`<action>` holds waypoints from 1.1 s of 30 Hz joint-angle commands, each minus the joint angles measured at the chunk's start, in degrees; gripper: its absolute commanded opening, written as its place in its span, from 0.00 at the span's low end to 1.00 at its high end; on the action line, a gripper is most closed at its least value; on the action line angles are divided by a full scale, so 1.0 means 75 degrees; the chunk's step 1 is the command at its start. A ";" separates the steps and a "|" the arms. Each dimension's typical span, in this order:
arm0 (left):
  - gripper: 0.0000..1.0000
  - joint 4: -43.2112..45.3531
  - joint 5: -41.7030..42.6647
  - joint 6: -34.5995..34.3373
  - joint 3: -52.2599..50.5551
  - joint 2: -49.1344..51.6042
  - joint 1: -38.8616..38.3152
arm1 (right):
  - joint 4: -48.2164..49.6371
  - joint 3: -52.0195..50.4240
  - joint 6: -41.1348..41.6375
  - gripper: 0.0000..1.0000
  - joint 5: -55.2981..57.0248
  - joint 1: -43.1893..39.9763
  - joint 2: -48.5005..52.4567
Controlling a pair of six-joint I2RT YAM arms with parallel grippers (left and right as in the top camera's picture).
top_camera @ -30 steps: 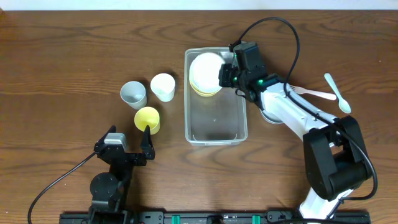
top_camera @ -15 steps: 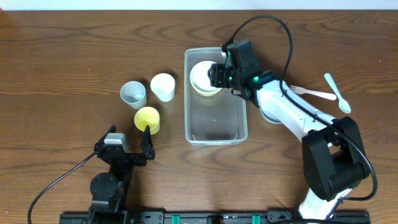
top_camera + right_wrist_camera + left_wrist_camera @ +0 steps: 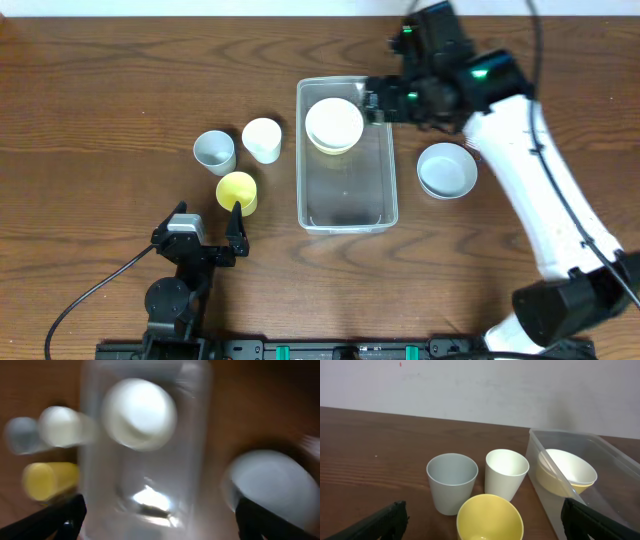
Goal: Pack container
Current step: 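Open the right gripper and move to the grey bowl, then grasp the rim of the grey bowl with the right gripper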
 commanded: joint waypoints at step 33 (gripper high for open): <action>0.98 -0.0140 0.0026 0.0105 -0.0201 -0.0041 0.0038 | 0.3800 -0.6234 0.1888 0.29 0.0280 -0.2483 0.0023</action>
